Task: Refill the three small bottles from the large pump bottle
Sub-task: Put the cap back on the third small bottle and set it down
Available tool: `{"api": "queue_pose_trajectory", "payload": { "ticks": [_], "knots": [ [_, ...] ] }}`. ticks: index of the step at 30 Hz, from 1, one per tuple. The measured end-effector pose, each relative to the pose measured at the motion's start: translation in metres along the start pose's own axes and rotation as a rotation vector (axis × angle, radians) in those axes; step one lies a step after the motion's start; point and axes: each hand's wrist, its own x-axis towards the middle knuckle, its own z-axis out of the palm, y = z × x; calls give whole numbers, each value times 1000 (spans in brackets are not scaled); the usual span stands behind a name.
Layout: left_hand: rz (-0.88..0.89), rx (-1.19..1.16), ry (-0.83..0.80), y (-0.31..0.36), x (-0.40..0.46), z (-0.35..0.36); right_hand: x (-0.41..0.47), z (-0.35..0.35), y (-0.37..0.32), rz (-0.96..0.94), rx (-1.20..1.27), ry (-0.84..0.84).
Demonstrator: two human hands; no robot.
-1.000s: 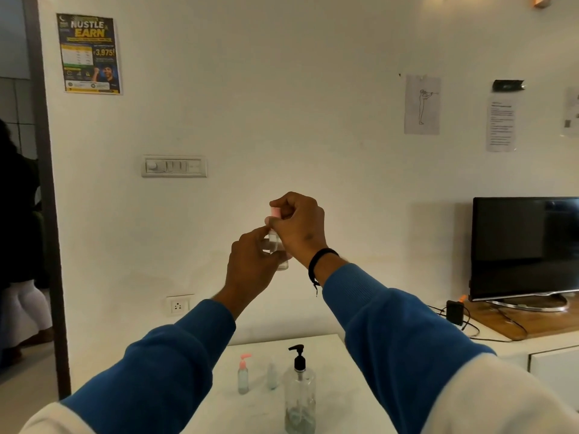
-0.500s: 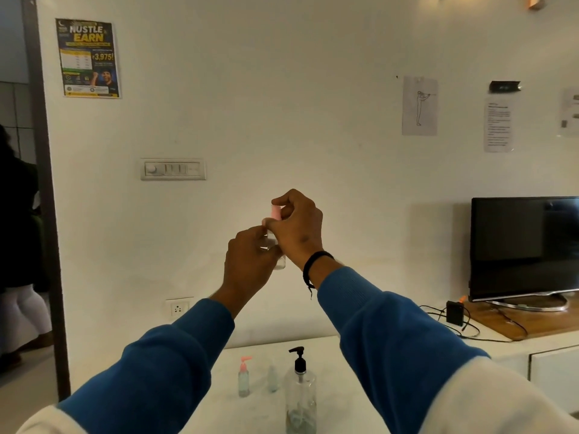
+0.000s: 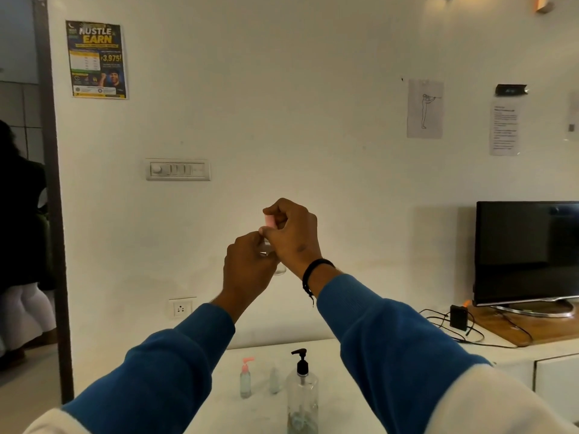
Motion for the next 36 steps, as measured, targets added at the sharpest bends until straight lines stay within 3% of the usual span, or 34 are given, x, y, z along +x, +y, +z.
{"api": "queue_pose_trajectory", "payload": {
  "ticks": [8, 15, 20, 29, 36],
  "knots": [
    [-15, -26, -31, -11, 3, -7, 4, -2, 0, 37, 4, -95],
    [8, -21, -24, -7, 4, -2, -2, -2, 6, 78, 35, 68],
    [36, -25, -24, -8, 5, -5, 2, -7, 7, 113, 88, -34],
    [7, -47, -7, -8, 0, 1, -2, 1, 4, 68, -12, 5],
    [-3, -35, -34, -9, 1, -4, 2, 1, 4, 62, -7, -61]
  ]
}}
